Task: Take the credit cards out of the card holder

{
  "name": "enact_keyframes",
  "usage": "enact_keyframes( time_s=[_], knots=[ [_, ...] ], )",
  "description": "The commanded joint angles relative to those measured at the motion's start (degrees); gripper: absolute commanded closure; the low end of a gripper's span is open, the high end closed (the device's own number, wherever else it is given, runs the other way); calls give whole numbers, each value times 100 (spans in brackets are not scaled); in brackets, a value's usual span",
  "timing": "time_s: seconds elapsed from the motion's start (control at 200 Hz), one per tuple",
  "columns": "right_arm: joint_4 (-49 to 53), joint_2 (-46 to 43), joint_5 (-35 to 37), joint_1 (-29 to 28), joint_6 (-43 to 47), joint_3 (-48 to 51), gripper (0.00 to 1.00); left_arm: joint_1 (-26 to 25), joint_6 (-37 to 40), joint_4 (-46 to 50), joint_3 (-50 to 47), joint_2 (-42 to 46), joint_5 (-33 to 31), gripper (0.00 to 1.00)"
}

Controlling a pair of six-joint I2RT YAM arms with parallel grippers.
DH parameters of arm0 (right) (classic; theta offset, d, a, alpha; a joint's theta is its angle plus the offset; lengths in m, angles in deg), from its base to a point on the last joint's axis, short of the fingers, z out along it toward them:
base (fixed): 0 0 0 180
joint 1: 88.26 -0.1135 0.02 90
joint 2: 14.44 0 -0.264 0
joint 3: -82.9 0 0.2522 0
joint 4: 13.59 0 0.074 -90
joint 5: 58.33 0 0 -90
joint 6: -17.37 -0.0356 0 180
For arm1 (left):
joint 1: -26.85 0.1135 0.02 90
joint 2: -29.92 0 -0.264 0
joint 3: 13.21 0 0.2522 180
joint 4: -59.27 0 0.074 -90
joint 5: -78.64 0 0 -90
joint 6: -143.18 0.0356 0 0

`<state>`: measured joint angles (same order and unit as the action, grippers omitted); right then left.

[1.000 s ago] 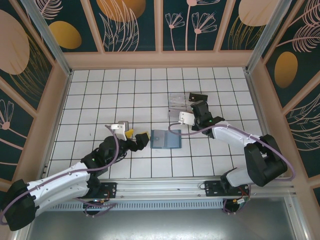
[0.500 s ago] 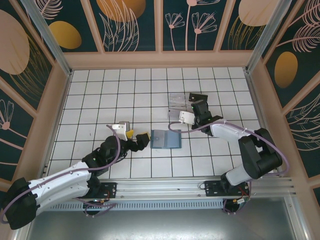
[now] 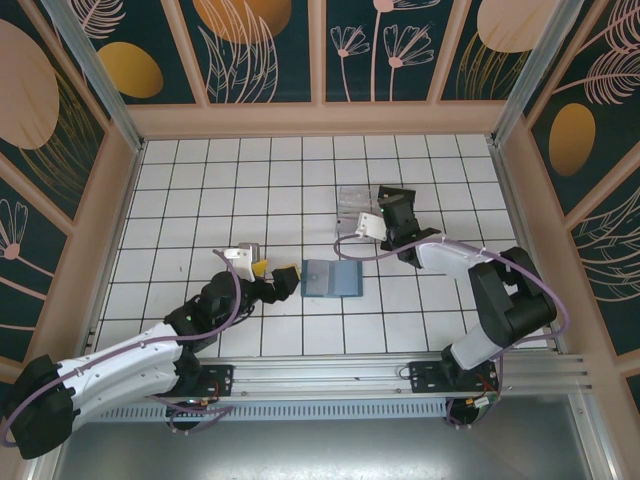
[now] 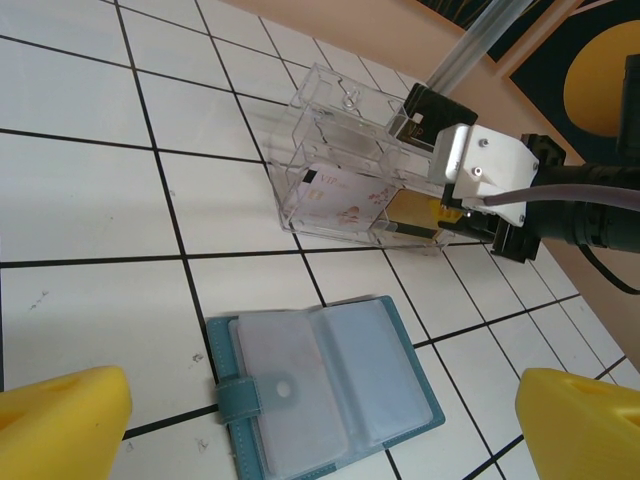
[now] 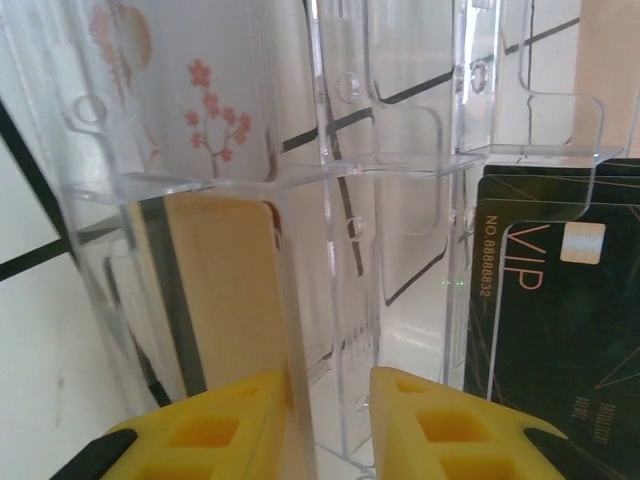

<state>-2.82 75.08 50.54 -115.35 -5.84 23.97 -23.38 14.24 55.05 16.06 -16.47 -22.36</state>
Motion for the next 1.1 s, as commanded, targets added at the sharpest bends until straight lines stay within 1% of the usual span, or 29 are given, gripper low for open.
enact_keyframes(
  time_s=[0.0, 0.13, 0.27, 0.45, 0.525, 0.621, 0.721, 0.816, 0.846, 0.896, 1.016, 1.096],
  knots=[
    [-194, 78, 214, 28, -115, -265, 70, 22, 112, -75, 24, 25, -46, 1],
    [-18, -29, 111, 25, -323, -314, 67, 21, 106, -83, 18, 23, -55, 1],
    [86, -362, -5, 13, -533, -145, 65, 23, 97, -92, 14, 25, -34, 1],
    [361, -980, 35, 2, -1183, 143, 64, 23, 92, -86, 21, 23, -25, 1],
    [461, -1285, 200, -152, -1543, 269, 64, 20, 96, -91, 22, 16, -16, 1],
    [811, -1663, 317, -393, -2430, 187, 64, 23, 106, -90, 27, -42, -33, 1],
    [1332, -1967, 291, -733, -3760, 15, 66, 23, 130, -91, 83, -182, -16, 1],
    [1661, -2220, -45, -926, -5047, -23, 68, 26, 144, -21, 199, -433, 11, 1],
    [1686, -2308, -183, -987, -5416, 13, 71, 23, 137, 15, 242, -529, 33, 2],
    [1660, -2450, -388, -1100, -5968, 107, 73, 27, 87, 51, 326, -705, 107, 4],
    [1332, -2755, -629, -1333, -7139, 483, 73, 23, -167, 65, 498, -1135, 302, 10],
    [1200, -2787, -877, -1349, -7865, 658, 75, 23, -344, 94, 650, -1443, 435, 15]
  ],
)
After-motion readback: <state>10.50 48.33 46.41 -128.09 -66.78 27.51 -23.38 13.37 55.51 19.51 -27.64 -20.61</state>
